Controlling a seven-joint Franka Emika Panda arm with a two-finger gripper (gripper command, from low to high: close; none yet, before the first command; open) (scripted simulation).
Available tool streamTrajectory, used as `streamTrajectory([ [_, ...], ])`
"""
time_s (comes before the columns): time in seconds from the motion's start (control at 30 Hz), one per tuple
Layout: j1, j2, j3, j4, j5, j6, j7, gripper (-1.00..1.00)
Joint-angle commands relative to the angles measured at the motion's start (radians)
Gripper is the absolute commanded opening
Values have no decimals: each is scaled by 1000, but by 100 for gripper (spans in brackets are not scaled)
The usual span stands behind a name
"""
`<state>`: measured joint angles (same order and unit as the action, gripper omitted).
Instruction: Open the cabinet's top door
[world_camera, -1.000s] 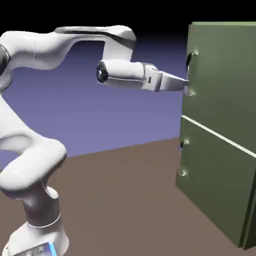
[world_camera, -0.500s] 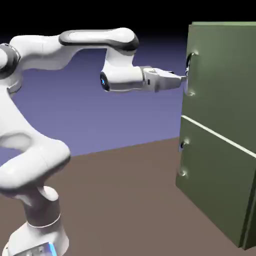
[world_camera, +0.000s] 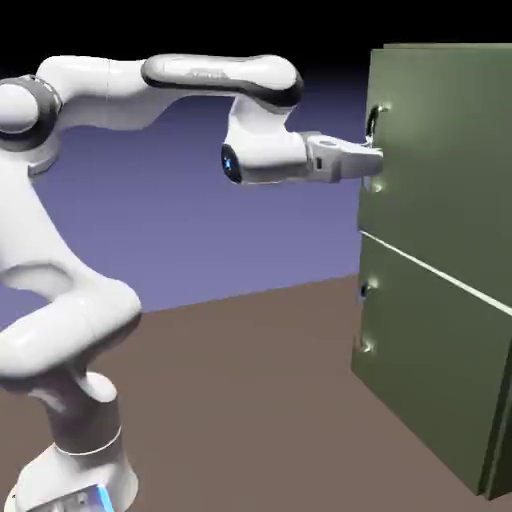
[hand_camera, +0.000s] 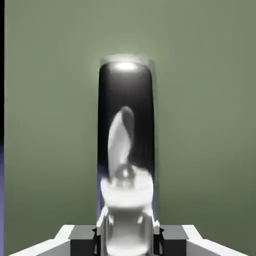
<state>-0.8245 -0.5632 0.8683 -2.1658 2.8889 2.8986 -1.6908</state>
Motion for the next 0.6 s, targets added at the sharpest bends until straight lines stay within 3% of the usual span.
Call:
streamTrajectory([
  [0.0,37,8,-31,-10,-2,-2,-15,-100],
  [0.27,326,65,-289,-58,23,-4,-177,-100],
  [0.57,636,-54,-580,-241,-337,-77,68,-100],
])
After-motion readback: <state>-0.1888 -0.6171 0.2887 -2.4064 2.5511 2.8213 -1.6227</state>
